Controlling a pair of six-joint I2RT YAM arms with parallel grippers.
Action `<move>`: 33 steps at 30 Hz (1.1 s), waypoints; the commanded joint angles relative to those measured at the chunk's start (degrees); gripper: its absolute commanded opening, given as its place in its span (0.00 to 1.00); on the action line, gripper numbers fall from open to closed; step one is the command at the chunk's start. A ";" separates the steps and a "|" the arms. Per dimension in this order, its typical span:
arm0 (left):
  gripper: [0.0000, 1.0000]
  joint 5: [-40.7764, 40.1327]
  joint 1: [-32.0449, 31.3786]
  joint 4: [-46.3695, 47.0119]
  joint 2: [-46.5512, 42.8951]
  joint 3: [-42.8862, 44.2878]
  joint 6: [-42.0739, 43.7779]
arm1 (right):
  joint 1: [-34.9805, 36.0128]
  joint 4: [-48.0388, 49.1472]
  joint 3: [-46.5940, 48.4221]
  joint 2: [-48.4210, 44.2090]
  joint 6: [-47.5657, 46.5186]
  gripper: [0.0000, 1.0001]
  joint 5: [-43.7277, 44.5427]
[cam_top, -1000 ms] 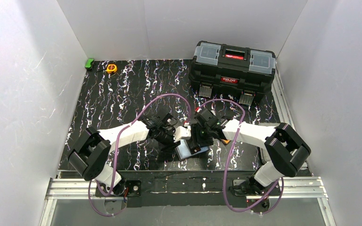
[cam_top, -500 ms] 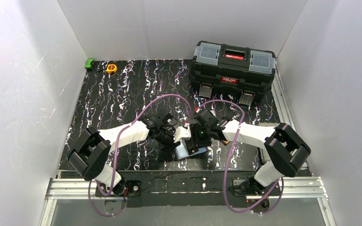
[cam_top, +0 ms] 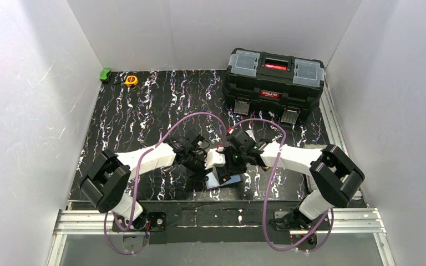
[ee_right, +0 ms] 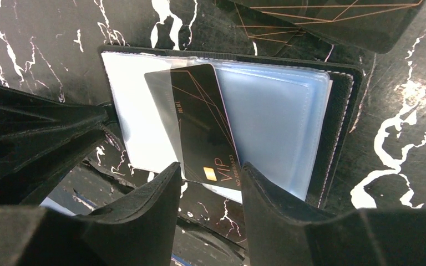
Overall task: Put the credit cards into the card holder
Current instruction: Insert the credit card into the card holder.
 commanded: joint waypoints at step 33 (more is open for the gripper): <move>0.11 -0.14 -3.26 -2.73 0.04 -0.29 1.56 | 0.69 1.20 -7.81 -7.01 -4.84 0.48 2.28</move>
